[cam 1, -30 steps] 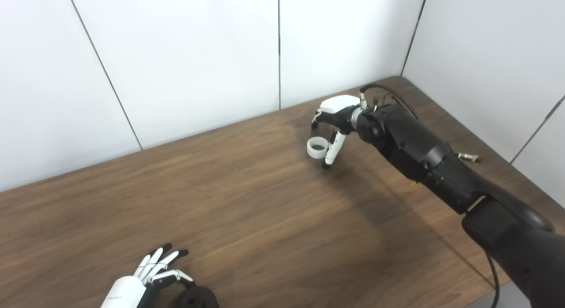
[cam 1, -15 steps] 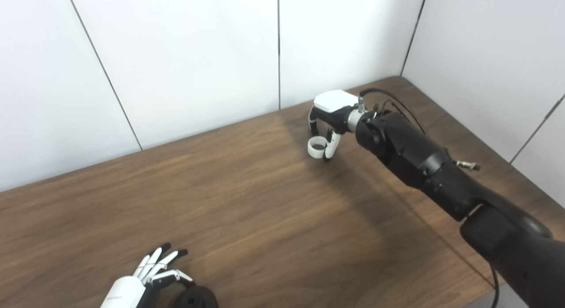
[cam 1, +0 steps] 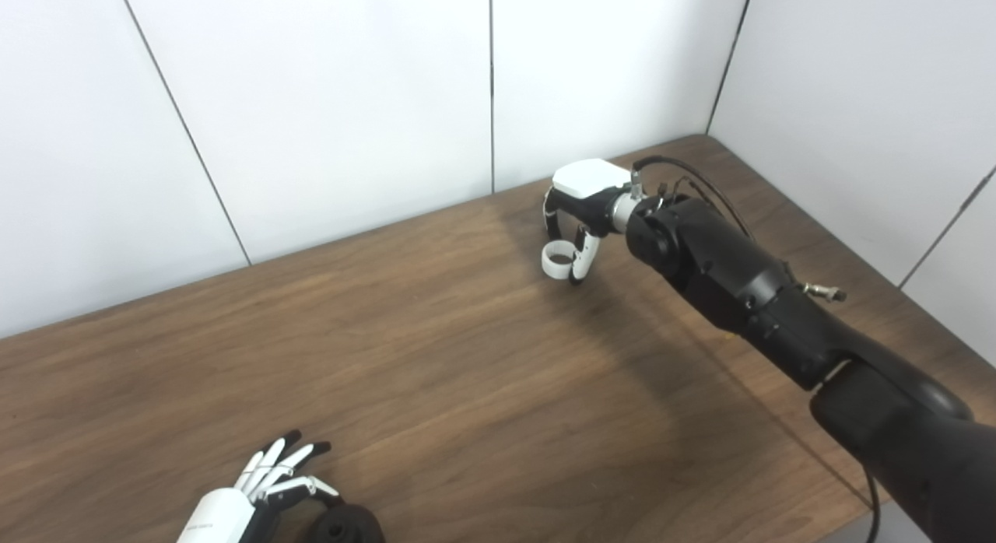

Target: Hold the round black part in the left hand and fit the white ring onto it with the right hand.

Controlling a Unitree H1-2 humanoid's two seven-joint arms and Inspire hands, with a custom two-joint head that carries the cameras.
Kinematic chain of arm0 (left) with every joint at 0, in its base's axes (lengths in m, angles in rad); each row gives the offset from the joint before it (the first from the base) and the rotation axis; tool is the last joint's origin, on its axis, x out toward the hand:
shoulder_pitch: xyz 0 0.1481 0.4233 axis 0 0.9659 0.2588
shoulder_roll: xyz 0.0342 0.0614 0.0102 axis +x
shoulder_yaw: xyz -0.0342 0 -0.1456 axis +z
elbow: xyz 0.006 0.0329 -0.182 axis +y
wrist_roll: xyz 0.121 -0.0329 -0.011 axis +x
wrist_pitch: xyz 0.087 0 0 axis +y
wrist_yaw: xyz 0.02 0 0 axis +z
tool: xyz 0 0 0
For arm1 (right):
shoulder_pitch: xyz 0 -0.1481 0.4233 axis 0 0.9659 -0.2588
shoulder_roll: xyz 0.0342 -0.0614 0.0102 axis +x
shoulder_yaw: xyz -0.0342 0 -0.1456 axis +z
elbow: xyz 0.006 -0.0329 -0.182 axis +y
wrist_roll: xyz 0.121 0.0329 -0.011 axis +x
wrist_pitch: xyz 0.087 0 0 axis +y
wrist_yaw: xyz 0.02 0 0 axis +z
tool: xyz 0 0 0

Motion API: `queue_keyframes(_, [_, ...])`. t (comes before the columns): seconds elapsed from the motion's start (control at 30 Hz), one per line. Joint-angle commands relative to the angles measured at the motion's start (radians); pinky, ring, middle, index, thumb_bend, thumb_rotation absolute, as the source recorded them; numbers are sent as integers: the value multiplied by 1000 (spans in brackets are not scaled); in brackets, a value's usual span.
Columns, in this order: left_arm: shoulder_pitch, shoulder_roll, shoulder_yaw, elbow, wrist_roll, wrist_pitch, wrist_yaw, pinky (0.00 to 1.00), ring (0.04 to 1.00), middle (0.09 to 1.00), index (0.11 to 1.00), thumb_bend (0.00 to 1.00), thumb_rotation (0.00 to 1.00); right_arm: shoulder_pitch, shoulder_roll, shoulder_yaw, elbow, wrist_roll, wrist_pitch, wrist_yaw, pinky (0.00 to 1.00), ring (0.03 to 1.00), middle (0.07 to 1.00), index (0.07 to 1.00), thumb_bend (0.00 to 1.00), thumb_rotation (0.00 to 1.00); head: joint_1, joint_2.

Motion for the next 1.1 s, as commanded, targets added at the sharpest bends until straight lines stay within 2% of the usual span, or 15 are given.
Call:
queue_keyframes(0.0, [3, 12, 3, 16, 12, 14, -21, 1000, 993, 902, 480, 519, 49, -37, -26, -16, -26, -2, 4, -4, 880, 963, 871, 481, 514, 139, -1, 1])
queue_keyframes(0.27, [-35, -6, -4, 57, 31, 13, -11, 1000, 983, 895, 480, 519, 48, -37, -22, -28, -60, 13, -16, -19, 870, 959, 870, 482, 513, 138, 36, 0])
queue_keyframes(0.47, [-86, -32, -14, 142, 52, -24, 35, 1000, 947, 884, 480, 520, 49, -39, -28, -44, -109, 39, -49, -28, 859, 955, 869, 481, 512, 138, 73, 2])
queue_keyframes(0.7, [-143, -55, -31, 219, 69, -36, 54, 1000, 943, 884, 480, 520, 49, -32, -33, -71, -183, 64, -81, -20, 859, 953, 872, 480, 511, 140, 114, 10])
queue_keyframes(0.9, [-194, -78, -54, 277, 78, -38, 70, 1000, 937, 885, 480, 519, 49, -26, -32, -88, -271, 101, -106, -4, 858, 956, 880, 480, 510, 140, 160, 28])
queue_keyframes(1.07, [-232, -104, -75, 308, 87, -28, 78, 1000, 935, 885, 480, 519, 49, -28, -22, -104, -340, 159, -125, 24, 867, 971, 894, 480, 509, 141, 238, 64])
